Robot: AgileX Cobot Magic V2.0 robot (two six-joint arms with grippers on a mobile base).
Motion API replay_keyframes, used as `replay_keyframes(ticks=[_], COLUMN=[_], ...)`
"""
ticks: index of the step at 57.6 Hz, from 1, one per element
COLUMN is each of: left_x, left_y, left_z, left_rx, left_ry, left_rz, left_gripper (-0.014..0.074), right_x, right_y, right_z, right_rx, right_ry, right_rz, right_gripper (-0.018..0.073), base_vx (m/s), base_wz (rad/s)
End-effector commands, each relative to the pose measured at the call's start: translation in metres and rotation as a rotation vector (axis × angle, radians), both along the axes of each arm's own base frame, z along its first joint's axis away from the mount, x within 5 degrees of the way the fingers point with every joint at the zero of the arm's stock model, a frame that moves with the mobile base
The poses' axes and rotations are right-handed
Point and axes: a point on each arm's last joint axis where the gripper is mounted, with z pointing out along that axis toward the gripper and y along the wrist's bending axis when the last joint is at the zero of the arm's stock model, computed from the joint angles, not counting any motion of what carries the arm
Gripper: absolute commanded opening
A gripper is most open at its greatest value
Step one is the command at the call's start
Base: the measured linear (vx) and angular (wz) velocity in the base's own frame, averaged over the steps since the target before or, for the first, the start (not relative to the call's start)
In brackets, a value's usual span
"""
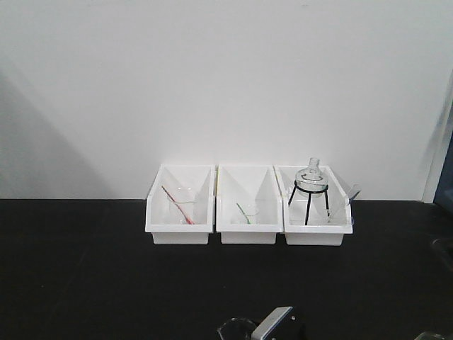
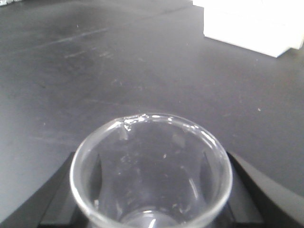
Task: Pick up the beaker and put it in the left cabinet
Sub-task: 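Close the right gripper around the clear glass beaker, then lift the beaker with the right gripper and pull it toward the robot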
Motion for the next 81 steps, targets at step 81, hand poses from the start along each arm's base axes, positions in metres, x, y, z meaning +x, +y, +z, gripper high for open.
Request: replay_keyframes(ticks=[81], left_x=[0.001], left_y=[0.0], left_z=[0.014], left_rx=[-0.028], left_ry=[-0.106], left_rz=[-0.001], left_gripper=[-0.0006], right_x=[-0.02], right_y=[0.032], right_z=[0.262], right_rx=[0.102], right_ry=[-0.113], right_rz=[0.06], right_gripper=[0.0232], base_vx=[0.0], base_wz=[0.0])
